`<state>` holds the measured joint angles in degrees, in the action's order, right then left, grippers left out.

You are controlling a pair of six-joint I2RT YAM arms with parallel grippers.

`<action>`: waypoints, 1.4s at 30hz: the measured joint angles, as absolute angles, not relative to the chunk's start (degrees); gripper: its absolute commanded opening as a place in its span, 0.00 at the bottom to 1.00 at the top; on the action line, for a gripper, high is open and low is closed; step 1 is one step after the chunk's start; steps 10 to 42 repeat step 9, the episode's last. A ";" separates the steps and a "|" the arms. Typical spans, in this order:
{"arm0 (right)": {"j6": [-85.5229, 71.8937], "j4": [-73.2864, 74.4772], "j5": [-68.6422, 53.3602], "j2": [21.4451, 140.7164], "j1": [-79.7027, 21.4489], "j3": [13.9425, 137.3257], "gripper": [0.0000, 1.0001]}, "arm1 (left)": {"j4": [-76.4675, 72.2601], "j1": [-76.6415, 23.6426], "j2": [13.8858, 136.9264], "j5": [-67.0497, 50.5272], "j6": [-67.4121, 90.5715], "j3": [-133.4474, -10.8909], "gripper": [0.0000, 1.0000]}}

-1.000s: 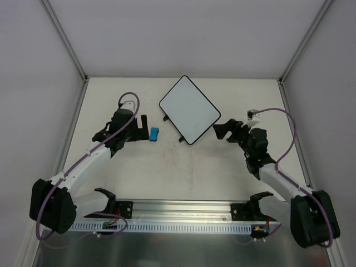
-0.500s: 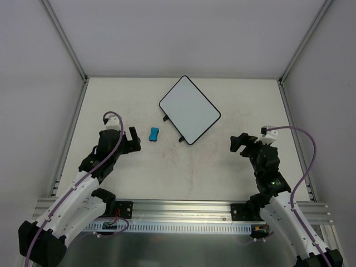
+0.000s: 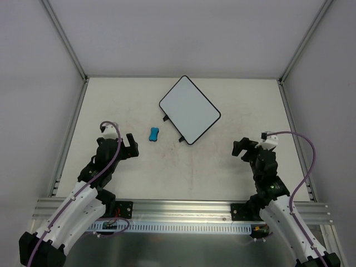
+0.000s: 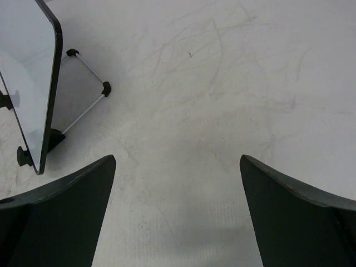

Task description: Erase the whiteboard

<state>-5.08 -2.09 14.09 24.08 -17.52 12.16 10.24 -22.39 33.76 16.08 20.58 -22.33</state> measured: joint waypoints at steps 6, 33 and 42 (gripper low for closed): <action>-5.13 -2.11 14.31 25.52 -17.52 12.16 0.99 | 9.30 -22.39 34.85 16.93 20.58 -22.33 0.99; -5.21 -2.11 14.39 26.02 -17.52 12.16 0.99 | 9.23 -22.39 34.96 17.02 20.58 -22.33 0.99; -5.21 -2.11 14.39 26.02 -17.52 12.16 0.99 | 9.23 -22.39 34.96 17.02 20.58 -22.33 0.99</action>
